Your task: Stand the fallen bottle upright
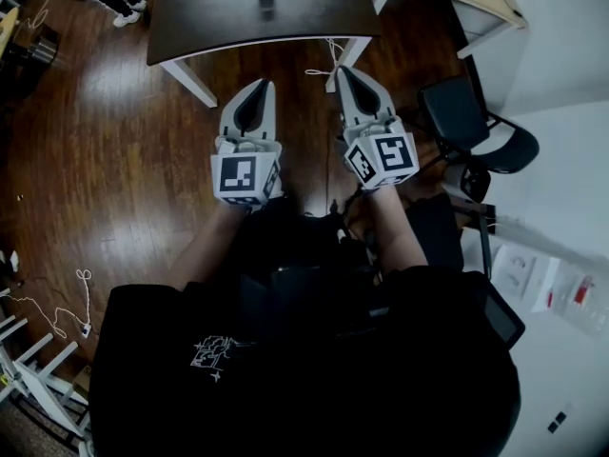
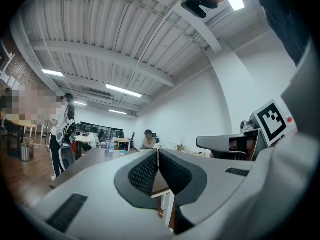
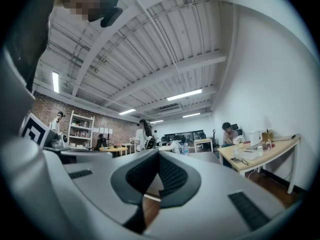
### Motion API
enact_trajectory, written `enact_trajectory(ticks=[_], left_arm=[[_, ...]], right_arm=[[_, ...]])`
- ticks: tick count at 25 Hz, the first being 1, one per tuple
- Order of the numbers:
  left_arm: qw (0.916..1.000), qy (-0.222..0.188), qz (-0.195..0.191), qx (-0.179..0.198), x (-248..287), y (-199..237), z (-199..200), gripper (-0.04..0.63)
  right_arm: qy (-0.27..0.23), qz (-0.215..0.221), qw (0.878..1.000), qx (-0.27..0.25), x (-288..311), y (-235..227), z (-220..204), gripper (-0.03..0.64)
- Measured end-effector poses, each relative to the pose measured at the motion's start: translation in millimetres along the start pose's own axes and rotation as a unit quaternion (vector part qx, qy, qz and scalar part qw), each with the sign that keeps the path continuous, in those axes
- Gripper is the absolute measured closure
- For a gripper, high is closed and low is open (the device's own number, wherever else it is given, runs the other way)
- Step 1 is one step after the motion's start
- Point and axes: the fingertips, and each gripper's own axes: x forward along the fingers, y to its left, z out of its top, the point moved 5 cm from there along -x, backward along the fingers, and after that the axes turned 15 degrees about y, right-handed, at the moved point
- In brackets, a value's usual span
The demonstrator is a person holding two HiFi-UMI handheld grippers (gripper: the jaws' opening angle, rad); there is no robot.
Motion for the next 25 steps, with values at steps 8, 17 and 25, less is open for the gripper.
enact_trajectory(ticks=[8,17,25], left_arm=[[0.9991,0.006,0.040,-0.011,-69,-57,-21,0.589],[0.9977,0.012,0.067,-0.011,-126,-81,-46,0.589],[0.9988,0.009,0.047,-0.014,-146,-77,-39,0.589]], right_arm=[[0.019,0.030,0.999,0.005,-82,16,-39,0.595],[0.013,0.045,0.999,0.007,-127,41,-53,0.595],[0.004,0.046,0.999,-0.005,-131,71,-40,0.595]])
